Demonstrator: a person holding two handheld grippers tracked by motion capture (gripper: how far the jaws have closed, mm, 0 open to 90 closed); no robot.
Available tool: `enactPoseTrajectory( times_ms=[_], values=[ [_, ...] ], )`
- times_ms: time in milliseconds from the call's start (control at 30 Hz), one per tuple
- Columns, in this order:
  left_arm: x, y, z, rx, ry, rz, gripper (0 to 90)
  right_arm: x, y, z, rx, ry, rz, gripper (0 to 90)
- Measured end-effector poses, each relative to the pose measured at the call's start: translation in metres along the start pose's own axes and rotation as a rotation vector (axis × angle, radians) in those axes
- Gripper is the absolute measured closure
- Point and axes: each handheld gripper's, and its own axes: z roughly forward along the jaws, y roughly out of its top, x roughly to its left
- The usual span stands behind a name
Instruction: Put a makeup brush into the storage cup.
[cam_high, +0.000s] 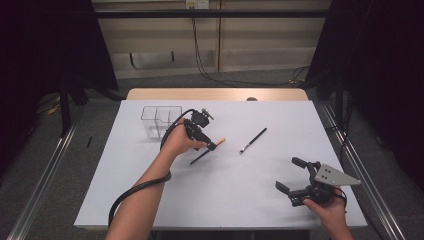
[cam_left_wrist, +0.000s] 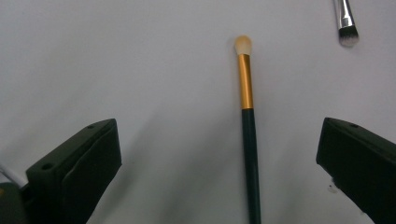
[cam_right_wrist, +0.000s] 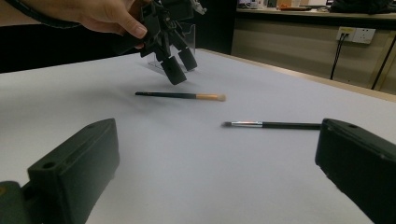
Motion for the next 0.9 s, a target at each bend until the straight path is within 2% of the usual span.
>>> enactPoseTrajectory(
  times_ms=[67,167,233,267,400,433,500,533,633,667,800,900],
  values=[
    [0.001,0.001,0.001,0.022,-0.018,-0.006,0.0,0.000,0.000,0.000,0.001,-0.001,0.000,0.0],
    [-0.001,0.002,0.004,0.052,-0.009,0.016,0.0,0.000,0.000,0.000,0.003,-0.001,-0.001,0.0],
    [-0.002,0.002,0.005,0.054,0.002,0.018,0.2,0.000,0.000,0.000,0.003,0.000,-0.001,0.0],
    [-0.003,0.003,0.006,0.071,0.006,0.041,2.0,0.000,0.000,0.000,0.004,0.001,-0.002,0.0],
    [-0.006,0.004,0.007,0.078,-0.005,0.063,9.0,0.001,0.000,0.000,0.006,0.001,0.000,0.0],
    [-0.007,0.005,0.006,0.088,-0.011,0.069,16.8,0.001,0.000,0.000,0.006,0.000,-0.001,0.0],
    [-0.007,0.005,0.006,0.087,-0.013,0.066,24.8,0.001,0.000,0.000,0.006,0.001,-0.002,0.0],
    [-0.008,0.005,0.006,0.090,-0.013,0.080,30.4,0.000,0.000,0.000,0.006,0.000,-0.003,0.0],
    [-0.009,0.004,0.005,0.082,-0.015,0.071,41.0,0.000,0.000,0.000,0.010,-0.006,-0.003,0.0],
    [-0.009,0.004,0.005,0.089,-0.015,0.080,44.6,0.000,0.000,0.000,0.009,-0.002,-0.002,0.0],
    [-0.009,0.003,0.005,0.094,-0.013,0.104,52.3,0.000,0.000,0.000,0.011,-0.002,-0.004,0.0],
    [-0.010,0.003,0.006,0.105,-0.031,0.108,57.1,0.001,0.000,0.000,0.012,-0.002,-0.003,0.0]
  ],
)
